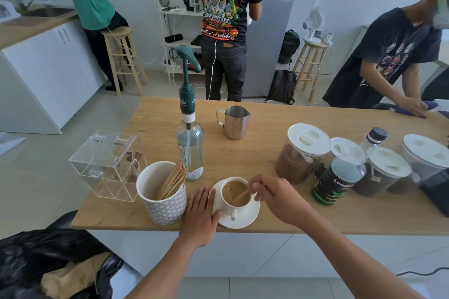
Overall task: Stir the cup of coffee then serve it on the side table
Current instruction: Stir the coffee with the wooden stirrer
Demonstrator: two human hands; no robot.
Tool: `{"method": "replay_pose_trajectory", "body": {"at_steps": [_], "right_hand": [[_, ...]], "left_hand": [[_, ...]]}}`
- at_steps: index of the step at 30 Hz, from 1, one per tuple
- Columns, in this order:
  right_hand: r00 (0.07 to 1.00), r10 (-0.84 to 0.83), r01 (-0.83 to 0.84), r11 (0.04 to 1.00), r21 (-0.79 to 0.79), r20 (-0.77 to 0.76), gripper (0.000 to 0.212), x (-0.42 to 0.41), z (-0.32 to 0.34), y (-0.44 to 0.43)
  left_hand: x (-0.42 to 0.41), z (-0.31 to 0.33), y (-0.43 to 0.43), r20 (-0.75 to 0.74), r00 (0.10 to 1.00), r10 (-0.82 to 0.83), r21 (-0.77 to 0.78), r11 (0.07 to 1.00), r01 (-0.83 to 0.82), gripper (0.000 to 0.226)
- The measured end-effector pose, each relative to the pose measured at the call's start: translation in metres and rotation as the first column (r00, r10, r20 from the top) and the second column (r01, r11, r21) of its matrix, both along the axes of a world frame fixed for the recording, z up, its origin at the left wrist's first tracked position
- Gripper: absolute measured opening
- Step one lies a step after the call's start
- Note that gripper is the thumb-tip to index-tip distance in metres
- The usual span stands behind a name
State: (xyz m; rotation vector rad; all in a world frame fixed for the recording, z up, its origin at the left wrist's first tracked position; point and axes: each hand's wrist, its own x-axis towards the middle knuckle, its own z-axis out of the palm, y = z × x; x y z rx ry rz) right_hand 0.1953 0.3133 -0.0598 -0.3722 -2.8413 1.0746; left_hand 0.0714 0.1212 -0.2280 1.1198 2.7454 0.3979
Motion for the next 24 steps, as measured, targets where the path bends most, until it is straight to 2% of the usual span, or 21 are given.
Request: {"method": "replay_pose_trajectory", "body": {"at_steps": [3, 6, 13, 15, 20, 24], "right_hand": [[0.998, -0.053, 0.051, 0.994, 0.096, 0.015, 0.02, 0.001, 0.002, 0.007], [0.995, -0.093, 0.098, 0.984, 0.148, -0.036, 0.022, 0.0, 0.003, 0.01], [0.999, 0.037, -0.037, 0.998, 0.056, -0.008, 0.021, 0.002, 0.002, -0.004], [1.0, 0.024, -0.024, 0.998, 0.054, 0.004, 0.02, 0.004, 0.003, -0.002], [0.997, -0.076, 0.078, 0.981, 0.177, -0.017, 0.023, 0.002, 0.008, 0.01], [0.999, -0.013, 0.019, 0.992, 0.125, -0.049, 0.023, 0.0, 0.008, 0.0]], "left_hand": [[0.0, 0.0, 0.001, 0.003, 1.0, 0.003, -0.002, 1.0, -0.003, 0.064], [-0.001, -0.001, 0.0, -0.004, 1.0, 0.002, -0.009, 1.0, -0.002, 0.064], [0.0, -0.001, 0.0, -0.002, 1.0, 0.002, 0.012, 1.0, -0.002, 0.065], [0.0, -0.001, 0.0, -0.003, 1.0, 0.002, 0.009, 1.0, -0.002, 0.064], [0.0, -0.001, 0.0, -0.004, 1.0, 0.0, 0.01, 1.0, 0.0, 0.064], [0.0, -0.001, -0.001, -0.012, 1.0, -0.001, 0.0, 1.0, 0.001, 0.064]]}}
